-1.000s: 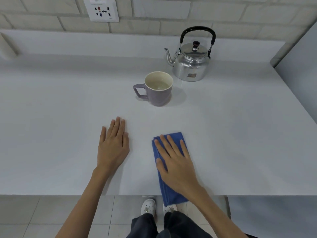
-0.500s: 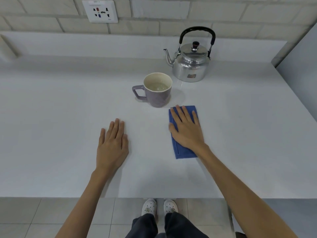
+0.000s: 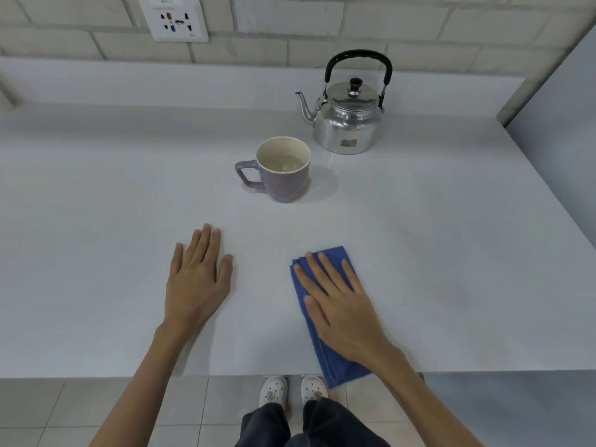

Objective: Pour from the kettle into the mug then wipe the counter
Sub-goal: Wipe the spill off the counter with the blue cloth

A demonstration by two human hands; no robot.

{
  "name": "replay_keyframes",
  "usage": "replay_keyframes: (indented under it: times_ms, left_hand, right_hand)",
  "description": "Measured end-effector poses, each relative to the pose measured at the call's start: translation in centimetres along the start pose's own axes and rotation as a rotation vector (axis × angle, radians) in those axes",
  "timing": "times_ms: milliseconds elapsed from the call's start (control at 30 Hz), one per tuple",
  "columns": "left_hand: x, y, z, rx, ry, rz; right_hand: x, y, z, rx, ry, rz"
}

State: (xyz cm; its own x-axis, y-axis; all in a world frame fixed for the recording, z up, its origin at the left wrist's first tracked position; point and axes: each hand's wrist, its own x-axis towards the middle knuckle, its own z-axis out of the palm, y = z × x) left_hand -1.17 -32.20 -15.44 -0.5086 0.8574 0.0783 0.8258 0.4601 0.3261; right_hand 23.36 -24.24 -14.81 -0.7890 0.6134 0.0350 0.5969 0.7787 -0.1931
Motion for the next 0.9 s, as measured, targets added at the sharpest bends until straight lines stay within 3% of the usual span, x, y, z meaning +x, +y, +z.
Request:
replay_keyframes:
  times_ms: [167,300,467,733,900]
  left_hand:
    - [-0.1,0.1,-0.1,0.010,0.004,-0.005]
    - [-0.2,0.0,-0.1,0.015,0.012,-0.009]
    - [-0.2,0.0,-0.1,0.035,0.002,-0.006]
    - [-0.2,0.2,-0.5,0.025,-0.014,0.004]
    - [-0.3,0.1,-0.6,0.005,-0.018,0.011]
  right_hand:
    - [-1.5,6.0,-1.4,0.017,0.010,0.151]
    - [2.9,10.6,-2.3,0.021,0.022,0.286]
    - [10.0,8.8,-2.0,0.056,-0.013,0.322]
    - [7.3,-5.3,0.4,0.027,-0.009,0.010]
    - [-0.7,-3.5,-0.2,0.018,-0.124,-0.187]
